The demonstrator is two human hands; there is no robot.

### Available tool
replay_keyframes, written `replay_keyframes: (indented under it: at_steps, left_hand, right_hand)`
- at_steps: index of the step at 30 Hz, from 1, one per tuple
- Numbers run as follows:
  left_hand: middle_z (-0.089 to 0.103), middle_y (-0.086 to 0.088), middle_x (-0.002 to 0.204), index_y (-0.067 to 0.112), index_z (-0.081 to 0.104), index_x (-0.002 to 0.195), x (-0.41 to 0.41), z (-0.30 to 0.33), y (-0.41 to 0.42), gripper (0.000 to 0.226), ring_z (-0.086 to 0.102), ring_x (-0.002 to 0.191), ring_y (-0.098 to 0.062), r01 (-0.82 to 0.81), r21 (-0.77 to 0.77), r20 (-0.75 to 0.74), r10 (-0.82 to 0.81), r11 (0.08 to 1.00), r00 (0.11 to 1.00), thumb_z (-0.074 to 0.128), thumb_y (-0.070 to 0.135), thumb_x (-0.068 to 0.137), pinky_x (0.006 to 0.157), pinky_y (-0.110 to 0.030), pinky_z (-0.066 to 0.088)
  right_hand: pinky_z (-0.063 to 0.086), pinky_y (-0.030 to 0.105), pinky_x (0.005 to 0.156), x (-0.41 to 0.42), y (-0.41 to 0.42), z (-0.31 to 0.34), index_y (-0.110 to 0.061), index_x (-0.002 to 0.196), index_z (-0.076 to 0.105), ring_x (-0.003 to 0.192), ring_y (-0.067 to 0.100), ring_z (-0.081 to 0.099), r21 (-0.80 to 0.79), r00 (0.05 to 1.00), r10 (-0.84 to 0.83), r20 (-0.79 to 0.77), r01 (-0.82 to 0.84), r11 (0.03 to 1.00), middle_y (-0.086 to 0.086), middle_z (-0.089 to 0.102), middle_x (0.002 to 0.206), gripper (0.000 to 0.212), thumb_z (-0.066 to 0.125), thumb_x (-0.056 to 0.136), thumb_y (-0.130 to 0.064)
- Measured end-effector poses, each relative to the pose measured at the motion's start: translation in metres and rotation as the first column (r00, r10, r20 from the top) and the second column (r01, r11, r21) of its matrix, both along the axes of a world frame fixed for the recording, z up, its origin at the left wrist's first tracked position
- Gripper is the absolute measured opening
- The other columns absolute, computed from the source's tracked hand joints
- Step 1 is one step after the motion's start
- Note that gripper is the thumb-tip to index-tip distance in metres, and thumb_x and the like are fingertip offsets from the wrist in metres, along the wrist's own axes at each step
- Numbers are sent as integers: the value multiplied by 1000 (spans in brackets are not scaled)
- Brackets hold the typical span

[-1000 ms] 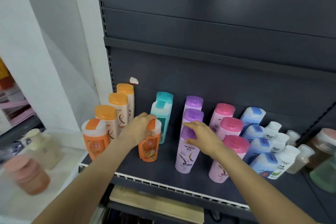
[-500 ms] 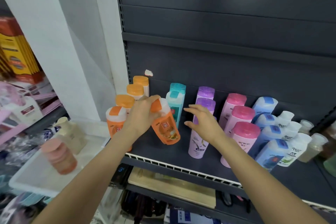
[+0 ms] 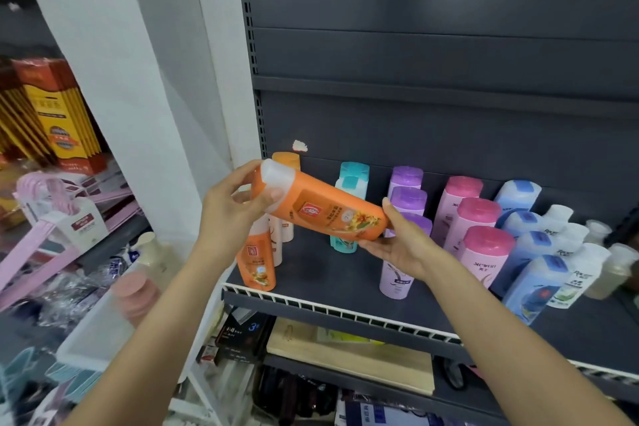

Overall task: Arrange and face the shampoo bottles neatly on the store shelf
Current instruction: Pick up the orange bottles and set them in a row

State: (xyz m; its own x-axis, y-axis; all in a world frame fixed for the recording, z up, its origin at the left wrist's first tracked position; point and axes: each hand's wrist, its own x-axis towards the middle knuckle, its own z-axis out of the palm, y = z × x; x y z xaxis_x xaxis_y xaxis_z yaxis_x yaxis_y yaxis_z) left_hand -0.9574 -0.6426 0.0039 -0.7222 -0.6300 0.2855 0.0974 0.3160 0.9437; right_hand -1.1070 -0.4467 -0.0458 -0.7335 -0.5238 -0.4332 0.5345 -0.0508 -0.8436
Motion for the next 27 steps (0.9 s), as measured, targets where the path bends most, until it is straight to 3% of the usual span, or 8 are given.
replay_keyframes:
  at_steps: [5, 10, 14, 19, 24, 27]
  left_hand:
    - [62, 1, 117, 36, 58, 111, 3, 1, -2, 38, 63, 104, -24, 53, 31, -21, -52, 998, 998, 71, 22, 78, 88, -48, 53]
    - [58, 6, 114, 27, 56, 125, -9, 4, 3, 43, 58, 102, -8, -32, 39, -40, 34, 999, 999, 68, 23, 84, 93, -40, 51]
    - [57, -7, 121, 31, 47, 136, -23, 6, 10, 49, 56, 114, -23, 13, 61, -22, -12, 998, 1000, 61, 22, 89, 94, -42, 51]
    - [55, -4, 127, 30, 47, 136, -28, 9, 9, 56, 57, 111, -21, 32, 116, 21, -35, 993, 999, 66, 35, 83, 84, -31, 54]
    - [57, -4, 123, 32, 53, 125, -25, 13, 9, 44, 58, 109, -21, 58, 169, -41, -52, 984, 998, 66, 20, 85, 72, -24, 55]
    - [58, -1, 123, 29, 49, 131, -20, 17, 8, 51, 59, 109, -18, 128, 118, -61, -121, 985, 991, 65, 16, 85, 77, -27, 56]
  right_hand:
    - [59, 37, 73, 8, 4, 2, -11, 101, 58, 86, 28, 68, -41, 997, -42, 70, 45, 998, 19, 61, 100, 35, 61, 87, -43]
    - [58, 42, 75, 21, 3, -9, -8, 104, 55, 104, 35, 62, -266, 974, -135, 180, 180, 947, 22, 59, 108, 27, 62, 88, -30]
    - [56, 46, 80, 26, 0, -20, -4, 109, 53, 112, 38, 57, -423, 949, -168, 268, 273, 864, 24, 54, 119, 26, 62, 88, -17]
    - [55, 40, 85, 24, 3, -24, 0, 116, 53, 117, 34, 55, -454, 965, -167, 203, 244, 857, 22, 53, 127, 29, 58, 89, -12]
    - [54, 31, 87, 26, 8, -27, -9, 124, 55, 121, 24, 54, -524, 984, -126, 128, 175, 834, 13, 56, 130, 40, 58, 85, -10]
    - [53, 30, 90, 25, 10, -28, -16, 133, 50, 121, 21, 55, -535, 994, -81, 67, 104, 839, 8, 57, 133, 53, 57, 81, -6]
